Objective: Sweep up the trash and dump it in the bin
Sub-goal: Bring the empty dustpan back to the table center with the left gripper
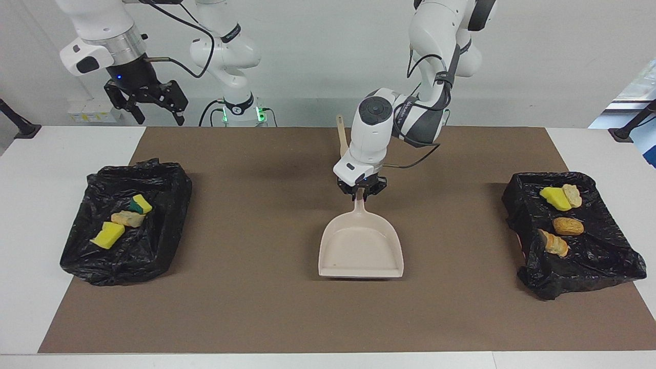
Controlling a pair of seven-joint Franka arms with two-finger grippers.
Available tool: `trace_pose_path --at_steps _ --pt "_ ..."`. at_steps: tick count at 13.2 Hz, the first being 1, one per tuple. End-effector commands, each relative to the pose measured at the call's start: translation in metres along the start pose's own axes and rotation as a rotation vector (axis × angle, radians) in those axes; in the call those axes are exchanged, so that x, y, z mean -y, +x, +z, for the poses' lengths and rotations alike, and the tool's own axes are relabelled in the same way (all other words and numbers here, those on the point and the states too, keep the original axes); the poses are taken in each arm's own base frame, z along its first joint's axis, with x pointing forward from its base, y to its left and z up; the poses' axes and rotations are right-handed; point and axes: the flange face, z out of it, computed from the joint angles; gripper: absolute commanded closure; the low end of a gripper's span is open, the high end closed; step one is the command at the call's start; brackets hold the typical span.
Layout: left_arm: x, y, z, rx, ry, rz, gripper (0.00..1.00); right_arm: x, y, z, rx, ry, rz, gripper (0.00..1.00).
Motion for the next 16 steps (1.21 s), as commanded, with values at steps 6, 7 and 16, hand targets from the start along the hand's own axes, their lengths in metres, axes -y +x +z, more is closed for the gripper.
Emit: trace_pose_path --at_steps 6,7,16 --pt "-0.01 -0.008 0.014 0.01 -0.015 -0.018 0.71 0.009 0.019 0.01 -0.047 -0.015 -0.068 0.0" --pt "-0.01 -0.007 0.012 0.005 -0.017 -0.018 0.6 0.009 0.016 0.011 -0.047 -0.013 -0.067 0.0" --pt "0.058 -0.001 -0.067 0.012 0.012 0.005 0.0 0.009 0.008 0.013 -0.037 -0.013 -0.076 0.0"
